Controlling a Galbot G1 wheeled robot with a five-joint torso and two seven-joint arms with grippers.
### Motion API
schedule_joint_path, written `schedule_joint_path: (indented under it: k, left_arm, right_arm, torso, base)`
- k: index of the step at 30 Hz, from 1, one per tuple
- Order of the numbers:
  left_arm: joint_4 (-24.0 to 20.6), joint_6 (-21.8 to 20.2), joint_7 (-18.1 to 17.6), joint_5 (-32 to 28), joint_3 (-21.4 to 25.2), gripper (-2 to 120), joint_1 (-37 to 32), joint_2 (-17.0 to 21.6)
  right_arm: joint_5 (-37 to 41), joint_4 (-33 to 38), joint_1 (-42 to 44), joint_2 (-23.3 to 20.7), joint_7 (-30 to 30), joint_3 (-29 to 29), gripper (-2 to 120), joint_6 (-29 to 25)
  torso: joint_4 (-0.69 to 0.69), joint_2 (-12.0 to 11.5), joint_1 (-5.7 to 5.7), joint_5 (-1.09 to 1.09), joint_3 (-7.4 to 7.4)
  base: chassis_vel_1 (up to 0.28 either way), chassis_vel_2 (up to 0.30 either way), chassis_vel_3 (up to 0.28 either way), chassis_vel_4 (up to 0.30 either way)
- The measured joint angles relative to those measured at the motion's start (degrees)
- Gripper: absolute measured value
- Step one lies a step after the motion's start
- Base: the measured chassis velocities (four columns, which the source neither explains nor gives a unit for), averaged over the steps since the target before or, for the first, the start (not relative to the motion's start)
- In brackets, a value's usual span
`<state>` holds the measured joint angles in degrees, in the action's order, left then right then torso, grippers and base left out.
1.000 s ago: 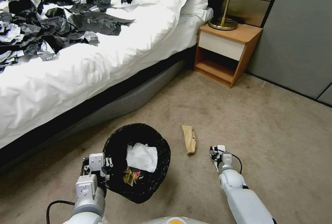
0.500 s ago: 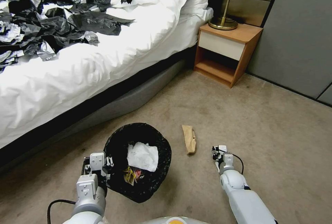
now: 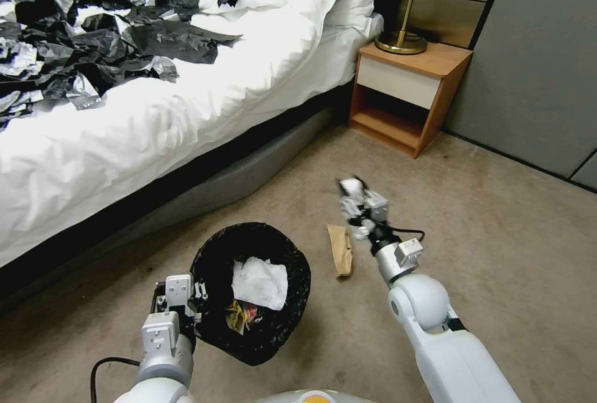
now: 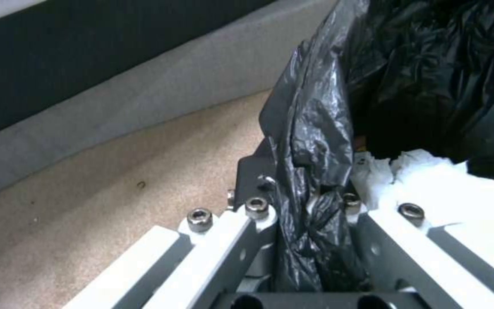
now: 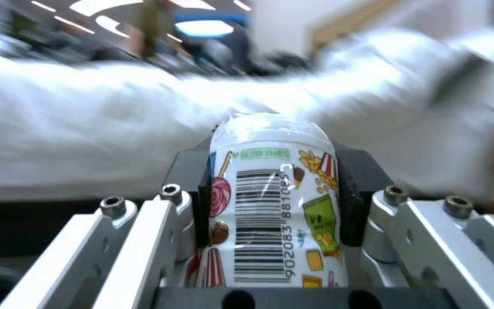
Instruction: Pick up the trash bin, then pick up the garbage from the floor and place it into the trash bin.
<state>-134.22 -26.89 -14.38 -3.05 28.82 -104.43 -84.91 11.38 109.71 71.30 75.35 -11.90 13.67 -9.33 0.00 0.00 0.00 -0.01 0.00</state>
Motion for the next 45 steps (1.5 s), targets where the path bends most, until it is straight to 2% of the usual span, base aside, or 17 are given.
schedule_joint_path:
  k: [1,4,6,7,9,13,18,21,25,30,34,36,38,40,45]
  left_arm:
    - [0.0,0.0,0.0,0.0,0.0,3,0.0,0.0]
    - [0.1,-0.1,0.0,-0.1,0.0,3,0.0,0.1]
    - [0.1,-0.1,0.0,-0.1,0.0,3,0.0,0.1]
    - [0.1,-0.1,0.0,-0.1,0.0,3,0.0,0.1]
    - [0.2,-0.1,0.0,0.0,-0.2,3,0.0,0.1]
    - [0.4,-0.1,0.0,0.3,-0.5,3,0.0,-0.1]
    - [0.7,0.1,0.0,0.9,-1.0,3,-0.3,-0.4]
    - [1.0,0.4,0.0,1.5,-1.6,3,-0.5,-0.6]
    - [1.1,0.5,0.0,1.8,-1.7,3,-0.6,-0.7]
    - [1.2,0.5,0.0,1.9,-1.8,3,-0.6,-0.8]
    - [1.2,0.5,0.1,1.9,-1.8,3,-0.5,-0.7]
    - [1.2,0.5,0.1,1.9,-1.8,3,-0.5,-0.7]
    - [1.3,0.5,0.1,1.8,-1.8,3,-0.3,-0.7]
    - [1.4,0.5,0.1,1.8,-1.8,3,-0.3,-0.7]
    - [1.6,0.4,0.2,1.8,-1.7,3,0.2,-0.7]
  right_arm:
    - [0.0,0.0,0.0,0.0,0.0,0.0,37,0.0]
    - [0.8,3.7,0.8,-1.7,-5.8,-3.4,37,-2.6]
    - [1.2,3.9,0.8,-2.3,-7.4,-4.3,37,-3.1]
    - [2.1,4.0,0.7,-3.3,-10.2,-5.8,37,-3.6]
    - [2.7,2.9,0.3,-4.6,-13.9,-8.2,37,-4.0]
    - [3.4,-1.2,-1.3,-5.2,-16.6,-12.1,37,-4.7]
    - [3.4,-7.1,-4.5,-3.7,-14.8,-17.0,36,-4.9]
    - [3.2,-15.4,-8.6,-1.6,-13.0,-20.0,36,-4.9]
    - [3.3,-20.2,-10.7,-0.3,-11.4,-21.7,36,-4.8]
    - [2.7,-22.5,-11.8,0.6,-10.6,-22.6,36,-4.2]
    - [2.2,-22.7,-11.5,0.9,-10.1,-23.0,54,-4.0]
    - [2.1,-22.7,-11.4,0.9,-10.1,-23.0,56,-4.0]
    - [2.0,-22.2,-10.9,0.6,-10.1,-22.8,68,-4.0]
    - [2.0,-22.1,-10.9,0.5,-10.1,-22.7,70,-4.0]
    - [2.1,-20.7,-10.4,-0.4,-10.1,-22.0,91,-4.0]
  torso:
    - [0.00,0.0,0.00,0.00,0.00]
    - [-0.01,0.0,0.00,0.00,0.00]
    - [0.00,0.0,0.00,0.01,0.00]
    - [0.00,0.0,0.00,0.01,0.00]
    - [0.00,0.0,0.00,0.01,0.00]
    - [0.00,0.0,0.00,0.01,0.00]
    - [0.01,0.0,0.00,0.01,0.00]
    - [0.01,0.0,0.00,0.01,0.00]
    - [0.01,0.0,0.00,0.01,0.00]
    - [0.01,0.0,0.00,0.01,0.00]
    - [0.00,0.0,0.00,0.00,0.00]
    - [0.00,0.0,0.00,0.01,0.00]
    - [0.00,0.0,0.00,0.01,0.00]
    - [0.00,0.0,0.00,0.01,0.00]
    - [0.00,0.0,0.00,0.01,0.00]
  base:
    - [0.000,0.000,0.000,0.000]
    - [0.000,0.000,0.000,0.000]
    - [0.000,0.000,0.000,0.000]
    - [0.000,0.000,0.000,0.000]
    - [0.000,0.000,0.000,0.000]
    - [0.000,0.000,0.000,0.000]
    - [0.000,0.000,0.000,0.000]
    - [0.000,0.000,0.000,0.000]
    - [0.000,0.000,0.000,0.000]
    - [0.000,0.000,0.000,0.000]
    - [0.000,0.000,0.000,0.000]
    - [0.000,0.000,0.000,0.000]
    - [0.000,0.000,0.000,0.000]
    - [0.000,0.000,0.000,0.000]
    - [0.000,0.000,0.000,0.000]
